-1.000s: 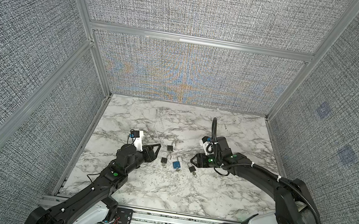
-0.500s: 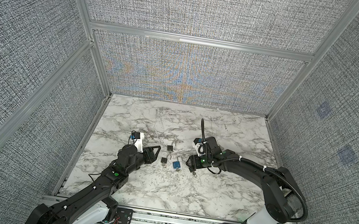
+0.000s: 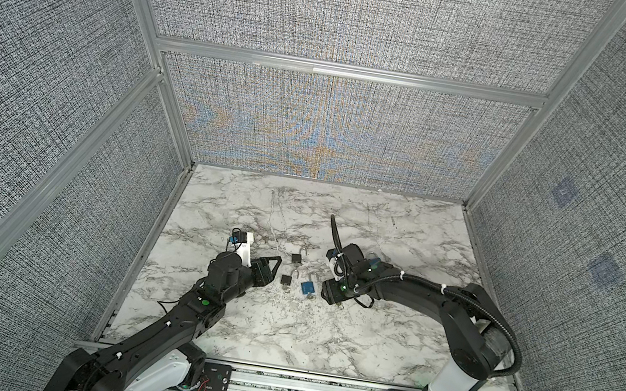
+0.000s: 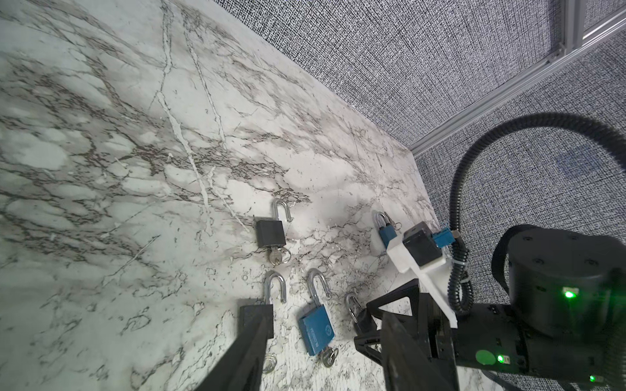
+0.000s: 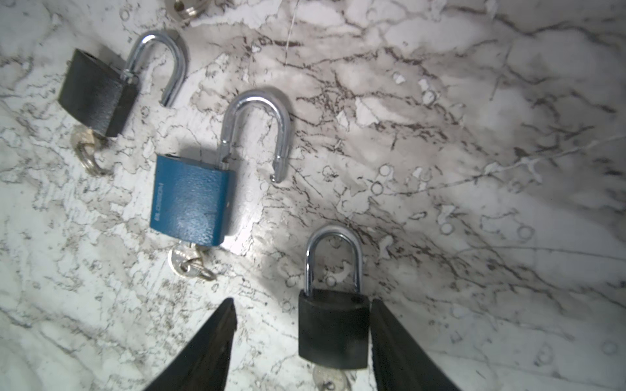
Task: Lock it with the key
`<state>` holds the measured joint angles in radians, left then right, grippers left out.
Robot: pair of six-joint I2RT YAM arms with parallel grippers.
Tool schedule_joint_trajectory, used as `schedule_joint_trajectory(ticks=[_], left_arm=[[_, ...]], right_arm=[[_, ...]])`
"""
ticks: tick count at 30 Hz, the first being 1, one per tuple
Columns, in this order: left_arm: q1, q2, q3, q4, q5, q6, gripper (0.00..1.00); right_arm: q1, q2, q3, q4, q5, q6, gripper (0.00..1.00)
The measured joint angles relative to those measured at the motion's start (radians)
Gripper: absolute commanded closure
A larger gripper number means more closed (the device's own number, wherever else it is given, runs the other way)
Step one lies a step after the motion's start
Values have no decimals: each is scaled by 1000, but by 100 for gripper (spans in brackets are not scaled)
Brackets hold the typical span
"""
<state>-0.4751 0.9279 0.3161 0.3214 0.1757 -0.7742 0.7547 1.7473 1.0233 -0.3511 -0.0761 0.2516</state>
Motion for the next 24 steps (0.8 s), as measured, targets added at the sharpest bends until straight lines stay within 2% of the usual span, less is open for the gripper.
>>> schedule_joint_trajectory(ticks=[11, 18, 24], left_arm=[[0, 2, 2, 3, 7, 0, 44], [0, 2, 2, 6, 7, 0, 44], [0, 2, 2, 6, 7, -1, 44]], right_arm=[[19, 8, -8, -31, 68, -3, 53], [24, 10, -12, -27, 82, -3, 55], [29, 14, -12, -22, 106, -3, 68]])
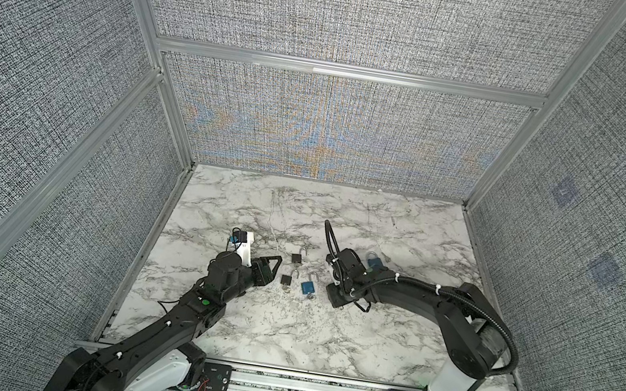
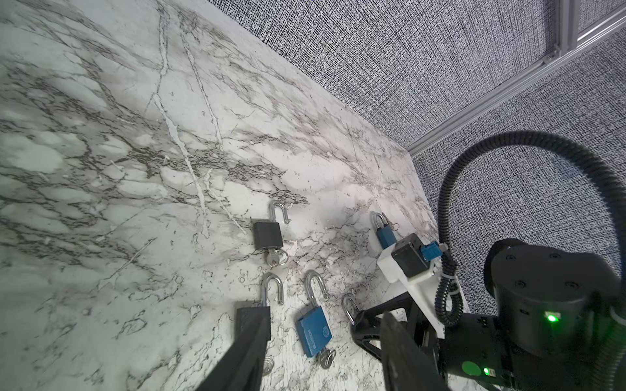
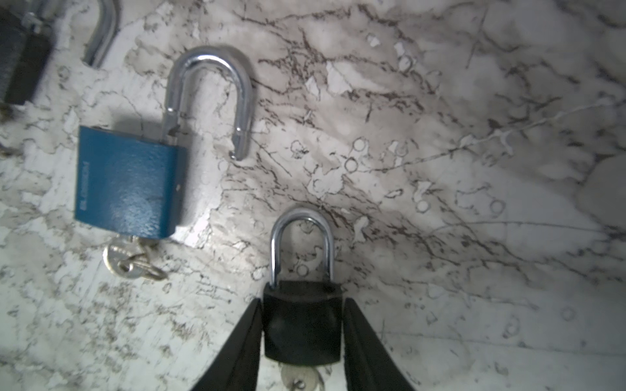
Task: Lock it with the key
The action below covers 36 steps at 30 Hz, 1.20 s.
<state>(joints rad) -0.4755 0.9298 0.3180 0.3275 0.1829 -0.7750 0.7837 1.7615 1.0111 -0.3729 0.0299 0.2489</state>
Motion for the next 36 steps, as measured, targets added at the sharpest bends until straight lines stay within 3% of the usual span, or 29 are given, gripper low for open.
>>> schedule_joint_trajectory(ticks=[14, 21, 36], left_arm=[[0, 106, 114, -59, 9, 43, 49], [0, 275, 176, -55, 125, 60, 54], [-42, 505, 221, 153, 372, -5, 54]], right_arm=[[3, -67, 2, -14, 5, 12, 77], [3, -119, 20, -30, 0, 21, 78], [8, -200, 48, -50, -14, 37, 79]])
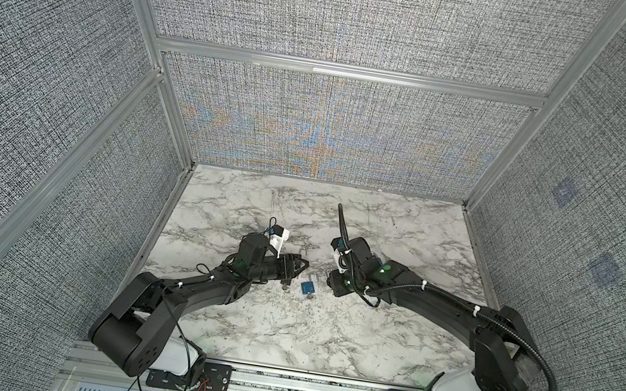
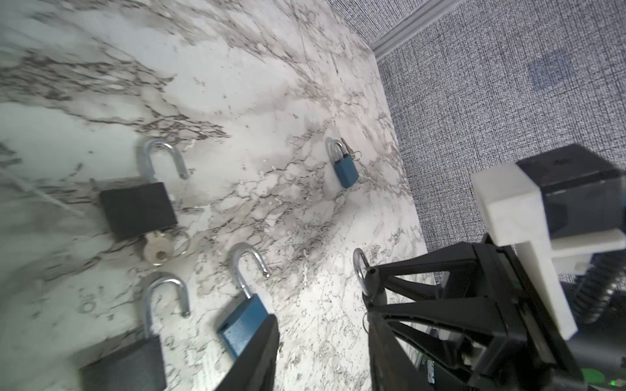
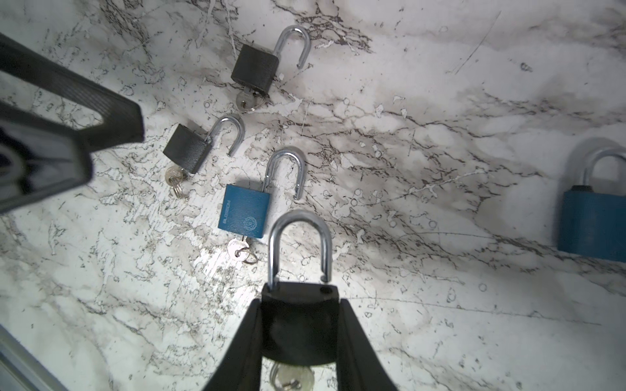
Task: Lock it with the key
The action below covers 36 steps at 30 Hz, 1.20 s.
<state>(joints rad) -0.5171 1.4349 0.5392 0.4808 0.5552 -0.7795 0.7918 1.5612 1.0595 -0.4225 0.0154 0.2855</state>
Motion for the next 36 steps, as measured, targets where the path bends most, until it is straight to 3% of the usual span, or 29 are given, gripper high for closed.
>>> schedule_joint_trajectory(ticks=[18, 36], left_arm=[[-77, 163, 77, 159, 77, -58, 57], [-97, 239, 108, 228, 110, -95, 75]], right_arm=[[8, -7, 24, -16, -10, 0, 80], [14, -4, 31, -15, -17, 0, 81]])
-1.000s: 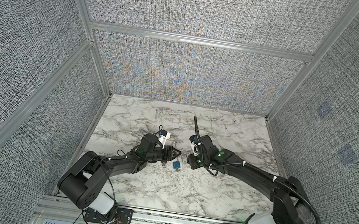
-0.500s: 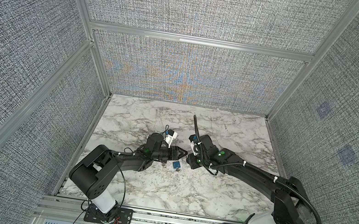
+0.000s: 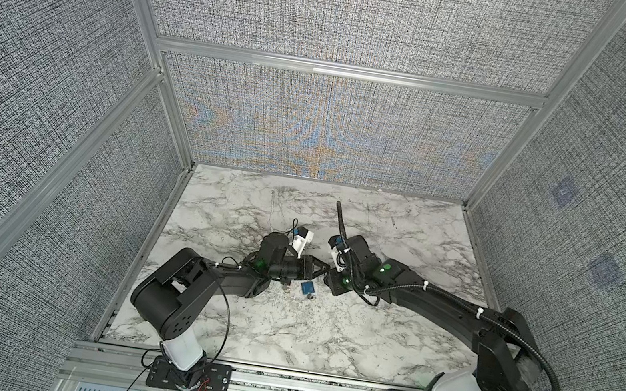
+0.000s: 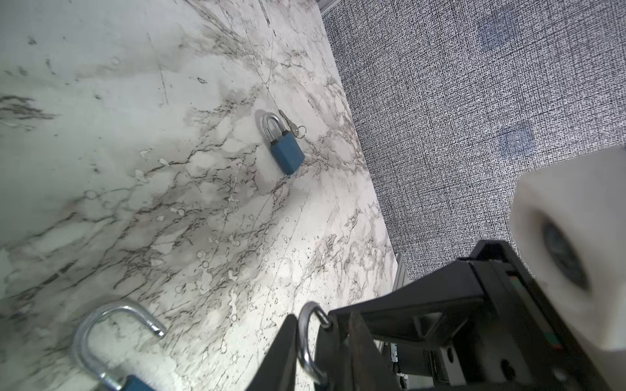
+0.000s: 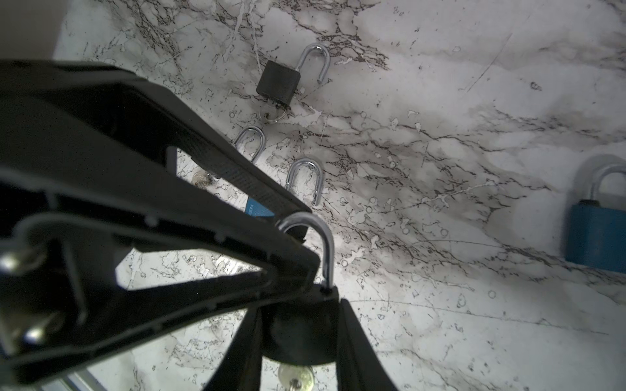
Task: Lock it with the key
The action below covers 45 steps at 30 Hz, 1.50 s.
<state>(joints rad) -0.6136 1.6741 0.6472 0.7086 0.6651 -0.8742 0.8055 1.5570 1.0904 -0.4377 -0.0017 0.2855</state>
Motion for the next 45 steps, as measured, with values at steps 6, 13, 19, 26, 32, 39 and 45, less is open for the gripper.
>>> schedule_joint_trajectory(ticks=[6, 13, 19, 26, 32, 39, 45], left_arm=[[-5, 9, 4, 8, 0, -6, 81], [-6, 20, 14, 25, 19, -19, 97], [-7, 21, 15, 30, 19, -23, 100], [-8, 11, 3, 48, 13, -54, 100], [-7, -50, 32, 23, -17, -91, 100], [-8, -137, 79, -79, -93, -106, 100], [-8, -166, 110, -150, -133, -121, 100]], right_arm=[[1, 0, 3, -1, 0, 0, 81], [2, -5, 11, -12, 5, 1, 81], [2, -6, 11, -14, 10, 3, 79], [-2, -43, -16, 29, -5, 24, 33], [-40, -169, -127, 119, -40, 85, 33], [-61, -302, -278, 249, -59, 120, 35], [-58, -354, -323, 356, -47, 113, 39]])
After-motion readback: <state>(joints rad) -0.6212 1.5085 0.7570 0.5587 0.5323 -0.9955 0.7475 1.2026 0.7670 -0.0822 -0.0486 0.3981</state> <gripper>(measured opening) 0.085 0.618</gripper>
